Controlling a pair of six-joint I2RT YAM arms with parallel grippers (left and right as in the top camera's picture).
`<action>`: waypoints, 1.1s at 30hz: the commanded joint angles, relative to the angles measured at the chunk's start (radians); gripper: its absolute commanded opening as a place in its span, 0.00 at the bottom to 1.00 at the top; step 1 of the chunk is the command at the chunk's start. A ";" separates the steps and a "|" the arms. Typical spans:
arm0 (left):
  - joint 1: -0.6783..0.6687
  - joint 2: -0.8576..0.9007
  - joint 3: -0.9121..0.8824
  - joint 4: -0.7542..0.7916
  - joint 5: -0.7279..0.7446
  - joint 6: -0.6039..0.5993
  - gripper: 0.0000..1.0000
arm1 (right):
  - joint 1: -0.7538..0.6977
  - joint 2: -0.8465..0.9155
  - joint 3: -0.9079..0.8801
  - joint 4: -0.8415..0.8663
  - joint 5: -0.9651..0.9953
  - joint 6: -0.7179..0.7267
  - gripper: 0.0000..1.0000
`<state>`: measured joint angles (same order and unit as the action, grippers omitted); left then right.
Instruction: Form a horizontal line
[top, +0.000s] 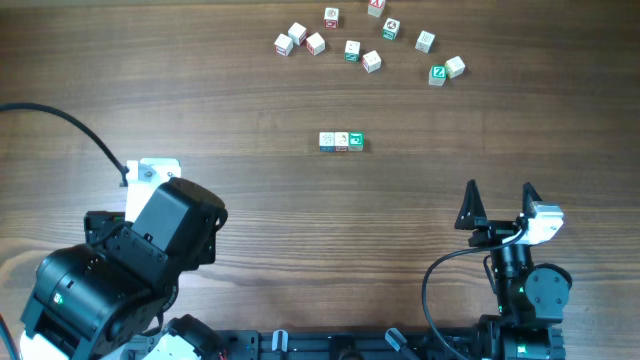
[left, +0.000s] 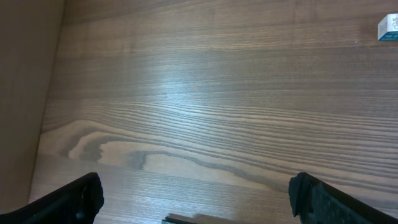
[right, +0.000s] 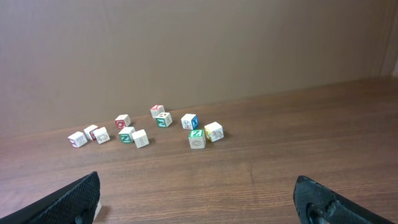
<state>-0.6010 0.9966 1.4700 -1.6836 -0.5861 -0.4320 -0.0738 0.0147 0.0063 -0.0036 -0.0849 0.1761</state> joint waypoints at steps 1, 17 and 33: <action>0.003 -0.003 0.002 0.000 -0.006 -0.021 1.00 | -0.005 -0.011 -0.001 0.005 0.017 0.010 1.00; -0.008 -0.029 0.002 0.000 -0.005 -0.021 1.00 | -0.005 -0.011 -0.001 0.005 0.017 0.010 1.00; 0.315 -0.624 -0.449 0.393 0.342 0.002 1.00 | -0.005 -0.011 -0.001 0.005 0.017 0.010 1.00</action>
<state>-0.3698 0.5571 1.2640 -1.4464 -0.3317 -0.4393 -0.0738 0.0139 0.0063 -0.0032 -0.0849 0.1761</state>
